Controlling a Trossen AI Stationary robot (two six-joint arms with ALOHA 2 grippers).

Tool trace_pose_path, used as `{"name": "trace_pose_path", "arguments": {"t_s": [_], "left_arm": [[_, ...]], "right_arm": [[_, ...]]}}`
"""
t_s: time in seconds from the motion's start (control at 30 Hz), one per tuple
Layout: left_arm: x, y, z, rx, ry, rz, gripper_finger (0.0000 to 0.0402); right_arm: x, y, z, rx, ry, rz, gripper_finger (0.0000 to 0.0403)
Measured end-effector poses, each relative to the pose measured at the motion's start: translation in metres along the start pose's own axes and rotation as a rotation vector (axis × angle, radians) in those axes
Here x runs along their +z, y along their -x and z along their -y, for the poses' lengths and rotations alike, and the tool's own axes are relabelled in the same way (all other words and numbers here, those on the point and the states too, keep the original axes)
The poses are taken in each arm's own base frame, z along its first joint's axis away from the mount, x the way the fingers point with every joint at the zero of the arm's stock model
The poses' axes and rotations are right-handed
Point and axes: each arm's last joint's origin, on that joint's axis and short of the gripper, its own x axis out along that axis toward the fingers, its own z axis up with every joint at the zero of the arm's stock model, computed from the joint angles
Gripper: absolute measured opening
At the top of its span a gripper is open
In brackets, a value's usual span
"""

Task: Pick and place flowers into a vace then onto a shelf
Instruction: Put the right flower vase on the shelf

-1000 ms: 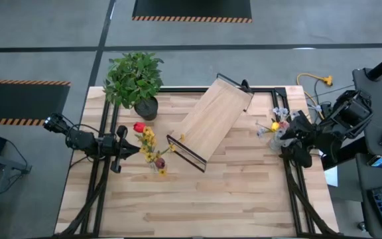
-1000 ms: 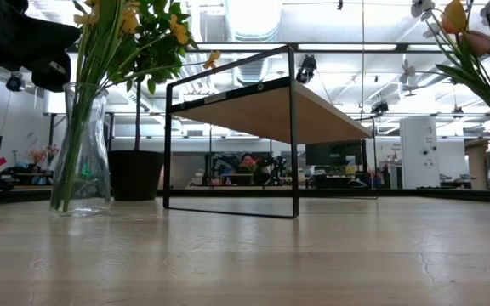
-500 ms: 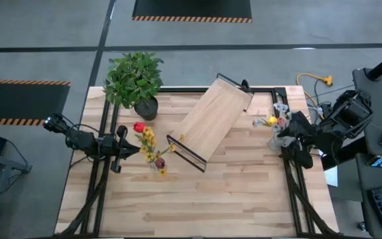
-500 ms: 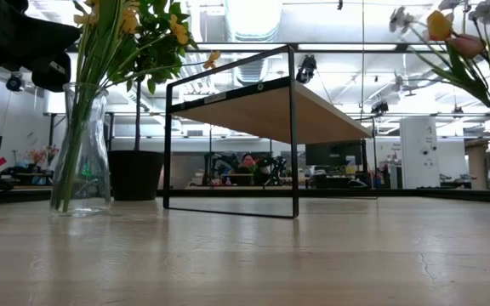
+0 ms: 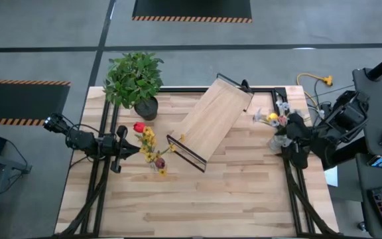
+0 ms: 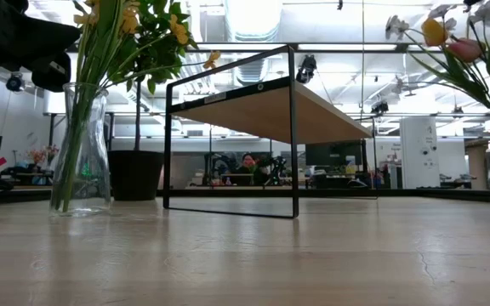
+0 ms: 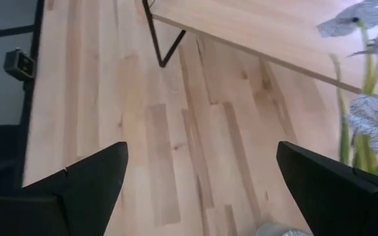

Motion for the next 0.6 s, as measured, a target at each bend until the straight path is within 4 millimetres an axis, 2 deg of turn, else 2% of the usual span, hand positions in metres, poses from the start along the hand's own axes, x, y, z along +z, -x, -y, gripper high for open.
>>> {"name": "trace_pose_path", "arguments": {"t_s": [0.43, 0.6], "left_arm": [[0.000, 0.000, 0.000, 0.000, 0.000, 0.000, 0.0000], [0.000, 0.000, 0.000, 0.000, 0.000, 0.000, 0.0000]], "right_arm": [[-0.018, -0.039, -0.010, -0.089, 0.104, -0.004, 0.0379], [-0.022, -0.043, -0.016, -0.073, 0.185, 0.022, 0.0379]]}}
